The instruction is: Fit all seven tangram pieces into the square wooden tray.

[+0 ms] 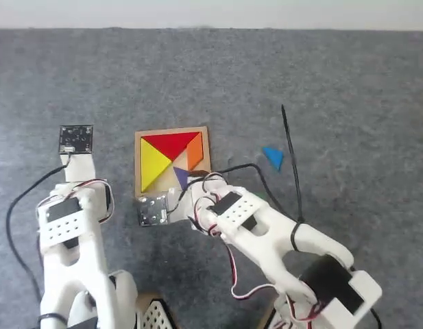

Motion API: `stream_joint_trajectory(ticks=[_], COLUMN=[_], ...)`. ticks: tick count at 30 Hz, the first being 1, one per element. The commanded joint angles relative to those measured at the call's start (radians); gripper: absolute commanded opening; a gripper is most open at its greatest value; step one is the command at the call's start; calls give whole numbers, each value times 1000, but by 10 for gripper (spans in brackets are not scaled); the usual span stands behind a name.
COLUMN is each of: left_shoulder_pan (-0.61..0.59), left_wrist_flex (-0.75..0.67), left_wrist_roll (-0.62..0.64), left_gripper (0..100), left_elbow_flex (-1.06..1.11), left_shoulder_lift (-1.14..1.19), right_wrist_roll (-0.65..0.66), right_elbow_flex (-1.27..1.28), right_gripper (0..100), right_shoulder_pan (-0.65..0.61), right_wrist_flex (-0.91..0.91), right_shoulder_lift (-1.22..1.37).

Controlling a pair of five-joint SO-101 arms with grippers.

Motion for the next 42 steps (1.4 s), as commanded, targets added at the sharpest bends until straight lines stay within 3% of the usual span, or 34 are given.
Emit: stream_joint_trajectory(ticks=[1,20,26,29,33,42], left_shoulder_pan=[-18,-35,-35,-35,-35,-35], left_wrist_flex=[-20,12,12,11,-12,-14], left_wrist_roll=[12,12,12,12,12,12], left_gripper=[73,72,72,72,72,72], left_elbow_flex=[-31,-12,-12,-12,4,4], left_shoulder_lift=[-32,-114,-114,-114,-118,-118], right_wrist_roll=[9,11,8,8,5,-230], right_elbow_flex=[-74,-163,-160,-158,-144,-109], right_gripper=[252,243,0,42,6,6], right_shoulder_pan=[-5,-24,-24,-22,-21,61], right_wrist_flex=[-15,-2,-2,-1,-1,-13], right_shoulder_lift=[-16,157,154,153,104,-81])
